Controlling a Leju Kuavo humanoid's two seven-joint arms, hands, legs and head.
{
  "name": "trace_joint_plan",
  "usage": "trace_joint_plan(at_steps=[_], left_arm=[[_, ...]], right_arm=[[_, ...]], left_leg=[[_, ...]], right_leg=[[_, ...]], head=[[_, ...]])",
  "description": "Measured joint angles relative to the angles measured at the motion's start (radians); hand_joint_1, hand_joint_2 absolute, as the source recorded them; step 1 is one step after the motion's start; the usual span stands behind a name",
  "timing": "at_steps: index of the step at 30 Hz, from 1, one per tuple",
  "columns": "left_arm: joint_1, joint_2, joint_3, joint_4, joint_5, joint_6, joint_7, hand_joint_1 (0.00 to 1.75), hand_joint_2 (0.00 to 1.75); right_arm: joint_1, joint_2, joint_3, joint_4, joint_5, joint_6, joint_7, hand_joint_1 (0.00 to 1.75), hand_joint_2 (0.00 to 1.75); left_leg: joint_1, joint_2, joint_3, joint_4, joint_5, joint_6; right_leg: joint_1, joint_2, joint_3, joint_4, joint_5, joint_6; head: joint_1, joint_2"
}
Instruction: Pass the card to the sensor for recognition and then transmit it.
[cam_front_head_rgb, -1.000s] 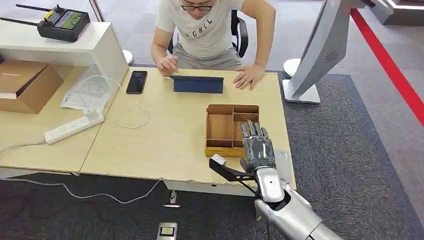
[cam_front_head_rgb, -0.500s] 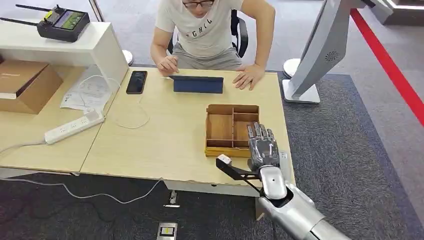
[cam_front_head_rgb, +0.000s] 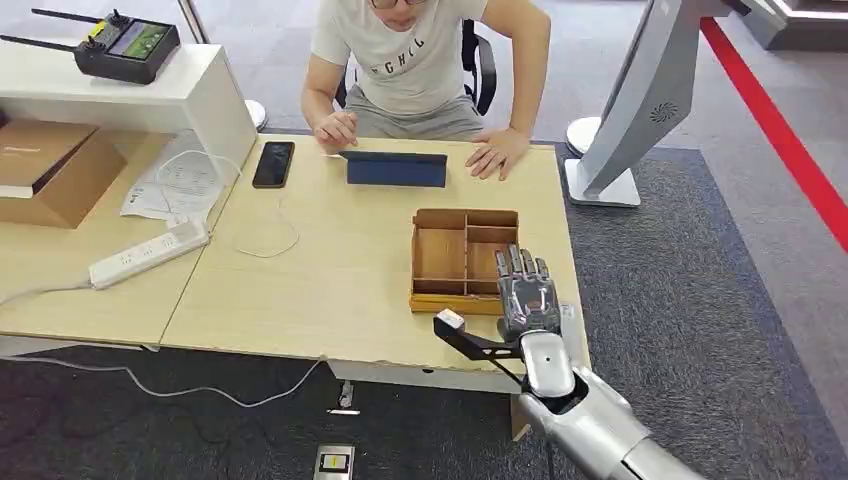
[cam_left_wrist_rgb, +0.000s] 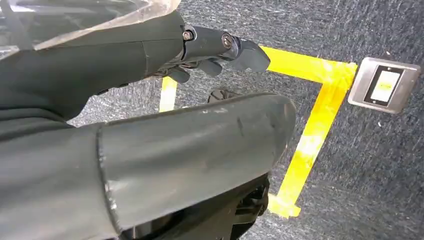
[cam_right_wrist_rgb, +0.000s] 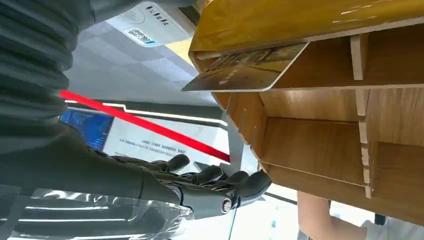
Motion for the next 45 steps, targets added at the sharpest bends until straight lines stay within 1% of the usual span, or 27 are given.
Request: trace_joint_plan(at_steps=[12, 24, 30, 35, 36, 37, 38, 45], left_arm=[[0.0, 0.0, 0.0, 0.0, 0.009, 0.004, 0.011, 0.0, 0.0], [0.0, 0.0, -0.006, -0.001, 0.012, 0.005, 0.005, 0.0, 0.0], [0.0, 0.0, -0.007, -0.001, 0.011, 0.005, 0.007, 0.0, 0.0], [0.0, 0.0, -0.006, -0.001, 0.012, 0.005, 0.011, 0.0, 0.0], [0.0, 0.0, -0.006, -0.001, 0.012, 0.005, 0.011, 0.0, 0.0], [0.0, 0.0, -0.007, -0.001, 0.012, 0.005, 0.011, 0.0, 0.0], [0.0, 0.0, -0.007, -0.001, 0.012, 0.005, 0.011, 0.0, 0.0], [0.0, 0.0, -0.007, -0.001, 0.012, 0.005, 0.011, 0.0, 0.0]], right_arm=[[-0.002, 0.002, 0.0, -0.012, 0.008, 0.007, -0.01, 0.0, 1.75], [0.0, 0.003, 0.0, -0.023, 0.009, 0.026, -0.002, 0.0, 1.75], [0.013, 0.003, 0.001, -0.04, 0.013, 0.059, 0.008, 0.0, 1.75], [0.017, 0.002, 0.0, -0.05, 0.015, 0.065, 0.011, 0.0, 1.75], [0.017, 0.003, 0.0, -0.05, 0.015, 0.065, 0.011, 0.0, 0.0], [0.018, 0.003, 0.0, -0.05, 0.015, 0.065, 0.011, 0.0, 0.0], [0.018, 0.002, 0.0, -0.05, 0.015, 0.066, 0.011, 0.0, 1.75], [0.02, 0.002, 0.0, -0.055, 0.015, 0.067, 0.011, 0.0, 1.75]], left_leg=[[0.0, 0.0, 0.0, 0.0, 0.0, 0.0], [0.0, 0.0, 0.0, 0.0, 0.0, 0.0], [0.0, 0.0, 0.0, 0.0, 0.0, 0.0], [0.0, 0.0, 0.0, 0.0, 0.0, 0.0], [0.0, 0.0, 0.0, 0.0, 0.0, 0.0], [0.0, 0.0, 0.0, 0.0, 0.0, 0.0], [0.0, 0.0, 0.0, 0.0, 0.0, 0.0], [0.0, 0.0, 0.0, 0.0, 0.0, 0.0]], right_leg=[[0.0, 0.0, 0.0, 0.0, 0.0, 0.0], [0.0, 0.0, 0.0, 0.0, 0.0, 0.0], [0.0, 0.0, 0.0, 0.0, 0.0, 0.0], [0.0, 0.0, 0.0, 0.0, 0.0, 0.0], [0.0, 0.0, 0.0, 0.0, 0.0, 0.0], [0.0, 0.0, 0.0, 0.0, 0.0, 0.0], [0.0, 0.0, 0.0, 0.0, 0.0, 0.0], [0.0, 0.0, 0.0, 0.0, 0.0, 0.0]], head=[[0.0, 0.0], [0.0, 0.0], [0.0, 0.0], [0.0, 0.0], [0.0, 0.0], [0.0, 0.0], [0.0, 0.0], [0.0, 0.0]])
